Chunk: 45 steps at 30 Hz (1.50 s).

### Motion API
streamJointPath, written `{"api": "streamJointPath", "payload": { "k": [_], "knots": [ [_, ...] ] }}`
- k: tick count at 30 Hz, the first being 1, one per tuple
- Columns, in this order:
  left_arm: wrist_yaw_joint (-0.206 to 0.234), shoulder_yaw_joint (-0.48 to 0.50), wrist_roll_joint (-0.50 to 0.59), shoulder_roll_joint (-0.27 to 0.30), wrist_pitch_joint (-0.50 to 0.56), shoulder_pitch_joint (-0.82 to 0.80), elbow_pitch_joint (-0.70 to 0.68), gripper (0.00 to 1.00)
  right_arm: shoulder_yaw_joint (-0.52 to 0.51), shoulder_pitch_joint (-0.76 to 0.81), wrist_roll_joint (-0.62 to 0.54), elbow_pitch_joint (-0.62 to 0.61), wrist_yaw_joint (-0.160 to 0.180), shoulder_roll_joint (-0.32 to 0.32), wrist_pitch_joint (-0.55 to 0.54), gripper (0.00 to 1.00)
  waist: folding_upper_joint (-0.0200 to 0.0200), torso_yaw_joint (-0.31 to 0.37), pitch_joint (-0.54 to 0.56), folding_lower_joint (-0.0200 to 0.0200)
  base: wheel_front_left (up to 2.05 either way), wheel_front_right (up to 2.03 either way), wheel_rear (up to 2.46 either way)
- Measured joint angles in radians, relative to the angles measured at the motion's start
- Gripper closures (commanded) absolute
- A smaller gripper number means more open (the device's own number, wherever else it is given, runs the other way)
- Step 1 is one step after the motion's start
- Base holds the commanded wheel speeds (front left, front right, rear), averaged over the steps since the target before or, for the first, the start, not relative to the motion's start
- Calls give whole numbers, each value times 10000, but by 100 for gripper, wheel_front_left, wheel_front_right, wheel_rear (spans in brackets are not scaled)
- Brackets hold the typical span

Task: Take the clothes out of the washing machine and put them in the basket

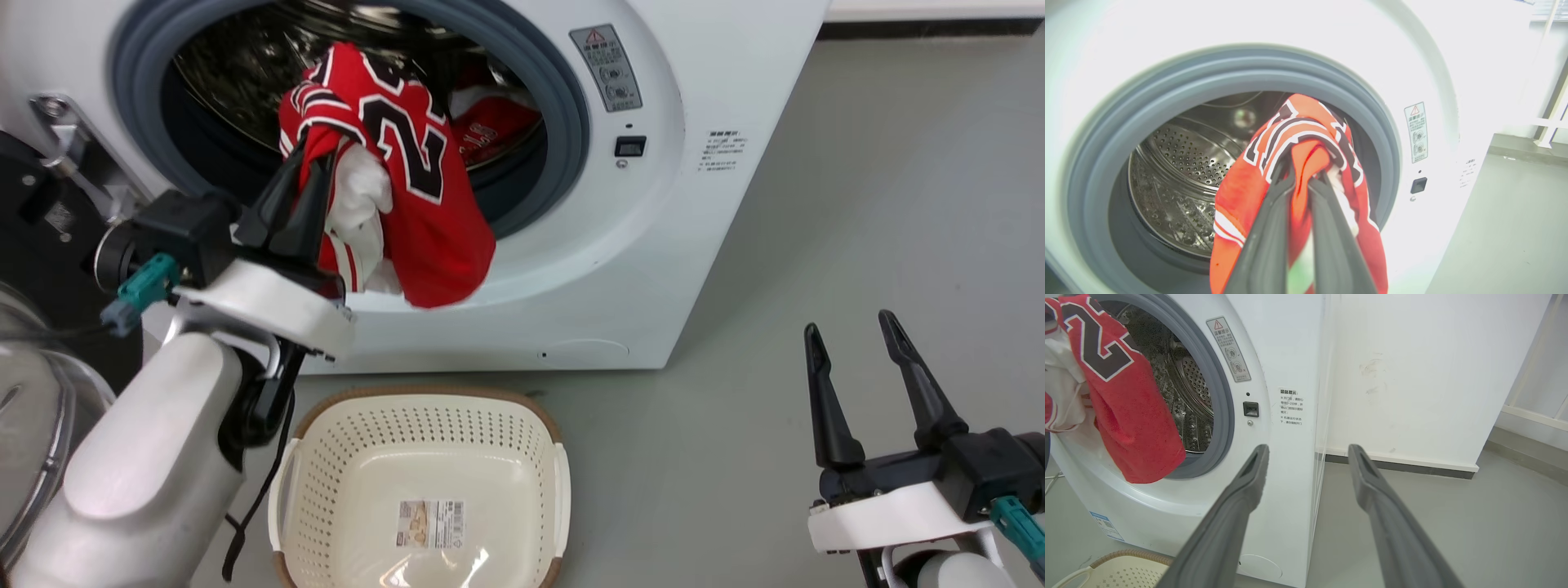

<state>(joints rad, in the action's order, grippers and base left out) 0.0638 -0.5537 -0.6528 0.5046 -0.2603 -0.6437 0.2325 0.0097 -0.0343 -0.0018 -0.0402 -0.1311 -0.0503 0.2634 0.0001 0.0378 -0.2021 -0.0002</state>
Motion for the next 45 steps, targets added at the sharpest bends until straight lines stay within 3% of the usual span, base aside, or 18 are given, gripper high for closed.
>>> {"api": "streamJointPath", "payload": {
  "k": [11, 22, 28, 33, 39, 45],
  "knots": [
    [1231, 263, 313, 1058, 320, 1605, -3465, 100, -19, 542, 6, 23, 0, -2, 0, 0, 0, -271, 854, 0, 0, 0, 0],
    [1695, 2, 412, 1710, 855, 2829, -4961, 100, -90, 607, 82, 25, 0, -2, 0, 0, 0, -300, 835, 2, 0, 0, 0],
    [1463, -571, 123, 1442, 909, 3517, -4567, 100, -115, 465, 79, -2, 0, -2, 0, 0, 0, -266, 439, 2, 0, 0, 0],
    [986, -836, -311, 1085, 617, 3867, -3285, 100, -136, -40, 84, -111, 0, -2, 0, 0, 0, -165, -186, 3, 0, 0, 0],
    [38, -1269, -623, 278, 424, 3655, -779, 100, -174, -700, 77, -255, 0, -10, 0, 0, 0, 6, -1244, 3, 0, 0, 0],
    [-759, -1593, -364, -631, 230, 2419, 2832, 100, -255, -1405, 130, -435, -2, -10, 0, 0, 0, 249, -2481, 4, 0, 0, 0]
  ]
}}
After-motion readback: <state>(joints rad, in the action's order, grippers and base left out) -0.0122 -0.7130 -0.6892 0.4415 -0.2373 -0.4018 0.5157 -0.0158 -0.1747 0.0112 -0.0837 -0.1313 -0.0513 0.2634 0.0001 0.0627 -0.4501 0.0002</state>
